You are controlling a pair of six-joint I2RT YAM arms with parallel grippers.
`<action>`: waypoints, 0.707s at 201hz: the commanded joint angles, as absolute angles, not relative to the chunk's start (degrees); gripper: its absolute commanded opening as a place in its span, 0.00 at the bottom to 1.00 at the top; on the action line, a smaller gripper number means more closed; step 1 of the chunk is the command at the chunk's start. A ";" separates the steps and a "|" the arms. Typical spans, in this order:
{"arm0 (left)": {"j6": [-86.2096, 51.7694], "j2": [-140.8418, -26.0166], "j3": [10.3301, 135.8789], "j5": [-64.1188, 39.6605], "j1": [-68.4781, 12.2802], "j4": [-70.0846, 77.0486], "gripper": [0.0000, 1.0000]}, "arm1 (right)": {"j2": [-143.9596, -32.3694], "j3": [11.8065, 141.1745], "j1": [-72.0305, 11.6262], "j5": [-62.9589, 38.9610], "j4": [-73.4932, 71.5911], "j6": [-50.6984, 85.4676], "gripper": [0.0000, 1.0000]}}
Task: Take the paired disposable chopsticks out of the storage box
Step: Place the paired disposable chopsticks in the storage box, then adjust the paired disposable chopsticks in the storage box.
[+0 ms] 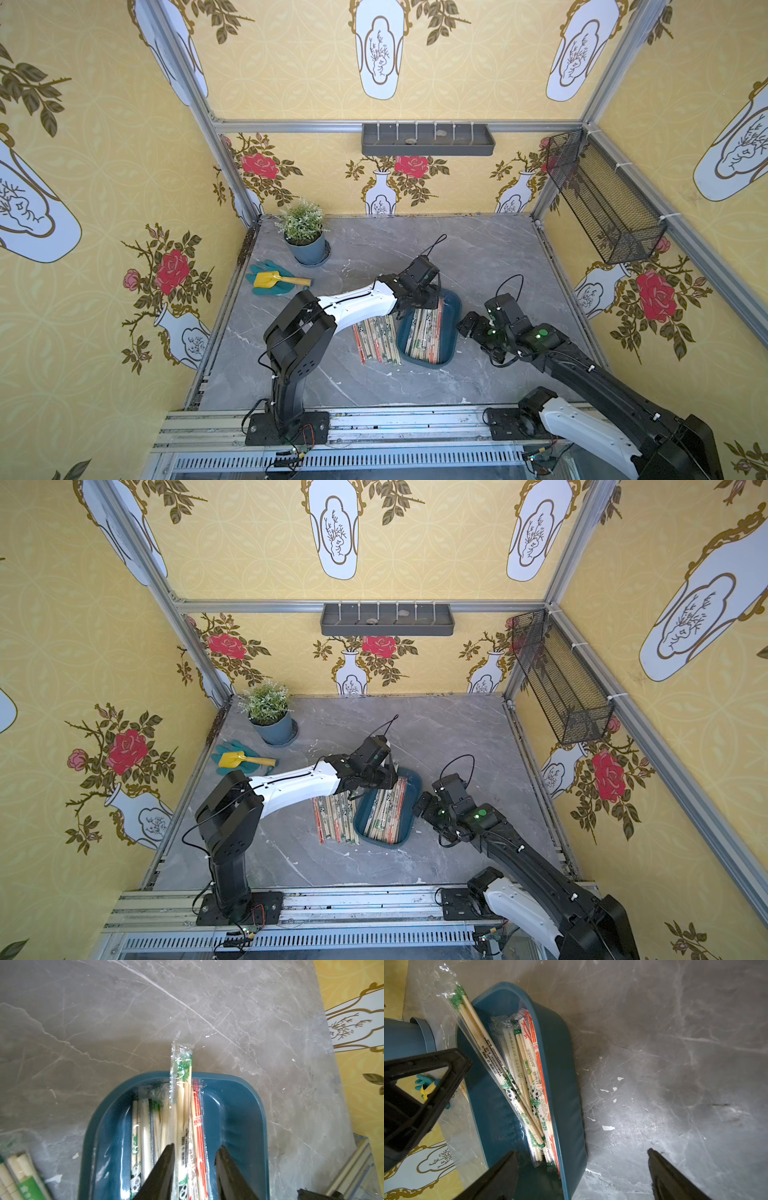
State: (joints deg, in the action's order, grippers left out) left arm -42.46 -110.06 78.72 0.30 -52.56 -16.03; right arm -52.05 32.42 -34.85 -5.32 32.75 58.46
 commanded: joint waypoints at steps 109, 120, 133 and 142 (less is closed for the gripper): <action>-41.66 -114.83 81.23 3.34 -54.65 -21.01 0.23 | -51.77 31.89 -34.86 -5.40 32.08 57.88 0.97; -41.66 -114.70 81.13 3.39 -54.67 -21.01 0.20 | -51.68 31.83 -34.87 -5.30 32.25 57.93 0.98; -41.66 -114.45 81.08 3.64 -54.72 -21.09 0.15 | -51.59 31.86 -34.89 -5.36 32.26 57.96 0.97; -41.68 -114.27 81.04 3.62 -54.69 -21.09 0.13 | -51.59 31.89 -34.87 -5.35 32.34 57.92 0.97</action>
